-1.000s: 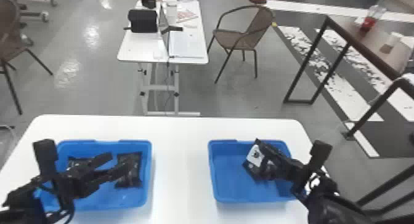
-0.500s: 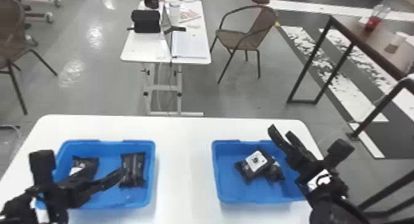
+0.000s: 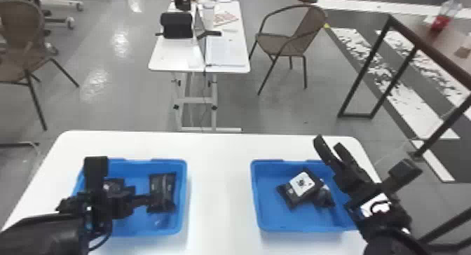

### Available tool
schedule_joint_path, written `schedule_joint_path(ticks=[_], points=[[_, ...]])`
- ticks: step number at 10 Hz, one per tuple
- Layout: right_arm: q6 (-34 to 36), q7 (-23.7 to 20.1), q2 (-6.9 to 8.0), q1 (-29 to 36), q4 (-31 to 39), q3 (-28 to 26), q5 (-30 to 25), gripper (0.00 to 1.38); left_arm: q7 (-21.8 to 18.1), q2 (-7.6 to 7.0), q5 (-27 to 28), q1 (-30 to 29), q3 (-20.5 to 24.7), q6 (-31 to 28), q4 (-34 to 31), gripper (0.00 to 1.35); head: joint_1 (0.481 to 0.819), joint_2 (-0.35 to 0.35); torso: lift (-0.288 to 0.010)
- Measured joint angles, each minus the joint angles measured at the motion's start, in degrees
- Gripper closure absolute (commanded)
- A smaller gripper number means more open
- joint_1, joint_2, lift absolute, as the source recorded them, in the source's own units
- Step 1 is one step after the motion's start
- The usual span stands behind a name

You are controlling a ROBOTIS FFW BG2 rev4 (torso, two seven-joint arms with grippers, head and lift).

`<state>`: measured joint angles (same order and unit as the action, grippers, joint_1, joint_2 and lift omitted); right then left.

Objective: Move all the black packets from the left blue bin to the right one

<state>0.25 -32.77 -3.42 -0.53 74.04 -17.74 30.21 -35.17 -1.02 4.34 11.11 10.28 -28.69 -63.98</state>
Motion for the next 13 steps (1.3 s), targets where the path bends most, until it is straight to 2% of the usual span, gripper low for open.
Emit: schedule_joint_path(ticks=[1, 2, 4, 5, 7, 9, 13], points=[[0.0, 0.0, 0.0, 0.5, 0.4, 0.2, 0.4, 0.24, 0.3, -0.45, -0.4, 2.3, -1.0, -0.3, 3.9, 0.19, 0.695, -0.129, 0.0], [0.0, 0.0, -0.01, 0.8, 0.6, 0.4, 0.9, 0.24, 0.6, -1.1, -0.7, 4.7, -2.5, -0.9, 7.8, 0.32, 0.695, -0.133, 0.0], [0.1, 0.0, -0.01, 1.5, 1.3, 0.6, 1.5, 0.24, 2.1, -1.59, -0.5, 8.8, -3.9, 0.4, 15.1, 0.6, 0.695, -0.131, 0.0], [0.4, 0.0, -0.01, 1.6, 1.5, 0.8, 1.6, 0.24, 1.7, -1.94, -0.9, 10.8, -5.1, 1.5, 18.5, 0.82, 0.695, -0.134, 0.0], [0.5, 0.0, -0.01, 1.4, 1.6, 1.5, 2.1, 0.24, 1.0, -2.84, -2.2, 12.0, -7.8, 1.7, 20.3, 0.82, 0.695, -0.134, 0.0], [0.6, 0.0, -0.01, 1.6, 1.8, 2.0, 2.8, 0.24, -4.7, -3.06, -4.6, 9.6, -6.9, 4.4, 18.6, 0.82, 0.695, -0.145, 0.0], [1.6, -0.4, 0.0, 1.9, 1.9, 2.8, 4.7, 0.24, -16.9, -4.65, -5.0, 0.0, -6.3, 6.7, 2.5, 0.82, 0.695, -0.153, 0.0]])
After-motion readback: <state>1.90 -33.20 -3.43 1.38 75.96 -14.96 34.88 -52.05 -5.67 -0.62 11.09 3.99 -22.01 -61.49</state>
